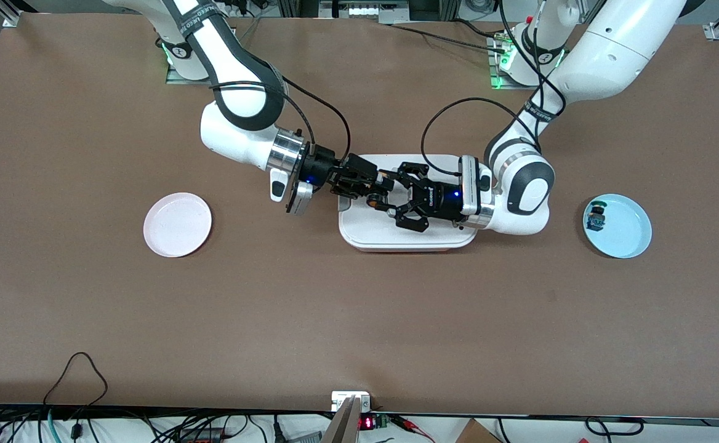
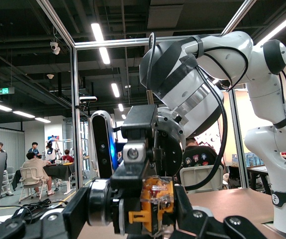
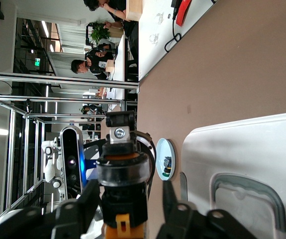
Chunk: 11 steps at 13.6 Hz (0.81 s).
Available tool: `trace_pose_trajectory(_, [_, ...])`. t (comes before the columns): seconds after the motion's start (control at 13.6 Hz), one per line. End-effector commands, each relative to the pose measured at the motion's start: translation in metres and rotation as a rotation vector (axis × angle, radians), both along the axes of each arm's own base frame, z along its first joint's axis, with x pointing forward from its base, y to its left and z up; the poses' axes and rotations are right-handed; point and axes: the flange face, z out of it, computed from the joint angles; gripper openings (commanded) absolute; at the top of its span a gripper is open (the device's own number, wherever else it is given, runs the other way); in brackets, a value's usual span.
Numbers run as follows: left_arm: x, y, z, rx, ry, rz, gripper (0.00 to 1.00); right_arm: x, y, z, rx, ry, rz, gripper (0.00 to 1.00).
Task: Transfer orange switch to right arm and place
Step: 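Grasp the orange switch with the right gripper from the left gripper, then carry the switch with the right gripper while the left gripper withdraws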
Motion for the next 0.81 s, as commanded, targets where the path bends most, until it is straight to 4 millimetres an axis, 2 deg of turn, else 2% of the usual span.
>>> trace_pose_trajectory(0.0, [-0.003,0.0,0.005,-0.023,-0.039,0.037,0.1,-0.002,0.0,0.007,0.012,-0.02,-0.006,0.39])
trace_pose_trajectory(0.15, [-0.003,0.0,0.005,-0.023,-0.039,0.039,0.1,-0.002,0.001,0.007,0.013,-0.022,-0.004,0.22])
trace_pose_trajectory(0.29, [-0.003,0.0,0.005,-0.024,-0.037,0.04,0.14,-0.003,0.002,0.01,0.016,-0.023,-0.005,0.0])
trace_pose_trajectory(0.44, [-0.002,0.0,0.005,-0.024,-0.039,0.04,0.23,-0.003,0.002,0.01,0.015,-0.024,-0.006,0.0])
trace_pose_trajectory(0.59, [-0.002,0.003,0.004,-0.028,-0.032,0.04,1.0,0.001,0.001,0.016,0.024,-0.027,-0.012,0.0])
trace_pose_trajectory(0.74, [-0.001,0.005,0.005,-0.032,-0.029,0.041,1.0,0.006,-0.001,0.02,0.031,-0.028,-0.02,0.0])
